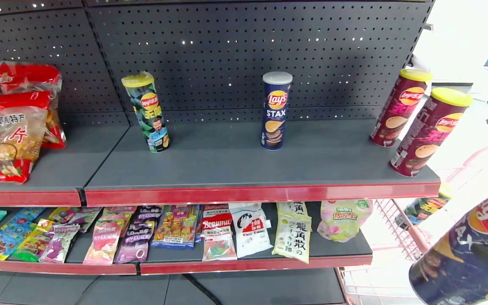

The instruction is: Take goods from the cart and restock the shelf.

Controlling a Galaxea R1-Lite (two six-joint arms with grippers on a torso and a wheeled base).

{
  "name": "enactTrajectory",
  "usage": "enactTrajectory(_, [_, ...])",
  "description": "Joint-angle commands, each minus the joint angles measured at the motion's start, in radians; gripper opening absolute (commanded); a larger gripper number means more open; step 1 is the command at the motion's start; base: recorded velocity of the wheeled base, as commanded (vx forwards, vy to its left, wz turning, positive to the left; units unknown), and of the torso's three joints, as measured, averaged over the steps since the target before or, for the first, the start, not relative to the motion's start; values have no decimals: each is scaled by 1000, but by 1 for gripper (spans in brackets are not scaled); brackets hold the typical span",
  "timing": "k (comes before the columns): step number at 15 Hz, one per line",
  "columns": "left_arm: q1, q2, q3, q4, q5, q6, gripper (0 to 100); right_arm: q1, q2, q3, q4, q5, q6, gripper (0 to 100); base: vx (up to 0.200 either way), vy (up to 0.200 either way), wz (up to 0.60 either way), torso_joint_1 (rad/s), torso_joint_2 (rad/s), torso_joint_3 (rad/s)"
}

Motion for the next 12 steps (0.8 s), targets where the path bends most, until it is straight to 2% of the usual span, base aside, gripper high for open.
enactTrajectory(1, [0, 1, 0, 0, 0, 0, 100, 2, 5, -2, 0, -1, 0, 0, 200, 0, 0, -7, 2, 7])
enactTrajectory(6, [0, 1, 0, 0, 0, 0, 100, 11, 5, -4, 0, -1, 0, 0, 200, 0, 0, 12, 4, 0])
enactTrajectory(10, [0, 1, 0, 0, 0, 0, 100, 54, 5, -4, 0, -1, 0, 0, 200, 0, 0, 4, 7, 1])
enactTrajectory(12, [0, 1, 0, 0, 0, 0, 100, 74, 4, -5, 0, -1, 0, 0, 0, 0, 0, 0, 0, 0])
